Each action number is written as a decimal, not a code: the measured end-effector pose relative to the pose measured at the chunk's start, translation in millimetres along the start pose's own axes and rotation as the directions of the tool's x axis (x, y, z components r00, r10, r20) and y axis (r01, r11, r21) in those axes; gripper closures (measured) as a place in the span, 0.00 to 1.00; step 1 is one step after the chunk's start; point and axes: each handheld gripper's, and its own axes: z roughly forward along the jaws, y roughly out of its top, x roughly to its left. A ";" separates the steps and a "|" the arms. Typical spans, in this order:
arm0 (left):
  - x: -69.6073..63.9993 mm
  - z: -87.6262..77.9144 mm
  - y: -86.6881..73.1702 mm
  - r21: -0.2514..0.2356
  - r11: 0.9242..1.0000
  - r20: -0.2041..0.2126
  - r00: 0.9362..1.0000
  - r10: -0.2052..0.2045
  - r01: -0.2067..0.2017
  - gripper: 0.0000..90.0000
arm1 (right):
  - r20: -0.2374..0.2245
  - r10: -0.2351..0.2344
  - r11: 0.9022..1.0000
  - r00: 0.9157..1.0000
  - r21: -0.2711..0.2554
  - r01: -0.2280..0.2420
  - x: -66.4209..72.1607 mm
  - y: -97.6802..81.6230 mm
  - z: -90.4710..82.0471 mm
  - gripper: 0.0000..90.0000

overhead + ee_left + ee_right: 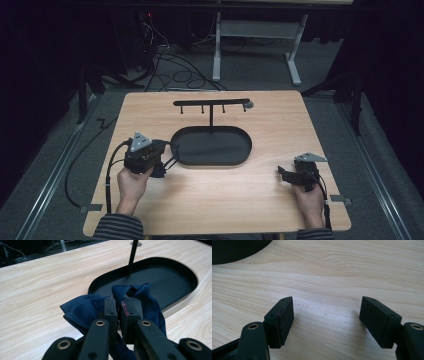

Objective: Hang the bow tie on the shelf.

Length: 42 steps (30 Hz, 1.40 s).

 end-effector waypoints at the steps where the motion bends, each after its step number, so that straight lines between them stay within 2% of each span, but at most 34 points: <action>1: 0.1 -0.1 1.8 0.003 1.000 -0.002 1.000 0.005 -0.005 0.94 | 0.000 0.001 1.000 1.000 0.000 -0.001 0.0 0.0 0.0 0.32; 13: 0.2 0.9 20.3 -0.020 1.000 0.007 1.000 0.011 -0.011 0.94 | -0.001 0.003 1.000 1.000 0.000 -0.003 -0.1 0.0 -0.1 0.32; 16: -1.0 0.9 28.0 -0.040 0.999 0.007 1.000 0.018 -0.018 0.94 | -0.002 0.003 1.000 1.000 -0.001 -0.003 -0.1 0.0 0.0 0.32; 24: 3.0 -1.2 46.9 -0.076 0.997 0.008 1.000 0.007 -0.007 0.94 | -0.005 0.004 1.000 1.000 -0.002 -0.004 -0.4 0.0 0.0 0.32; 32: 8.1 2.2 62.5 -0.097 0.995 0.026 0.999 -0.032 0.034 0.94 | -0.008 0.006 1.000 1.000 -0.003 -0.006 -0.6 -0.1 -0.1 0.32; 42: 5.9 7.4 79.1 -0.119 0.992 0.039 0.999 -0.033 0.037 0.94 | -0.007 0.005 1.000 1.000 -0.003 -0.005 -0.5 -0.1 -0.1 0.32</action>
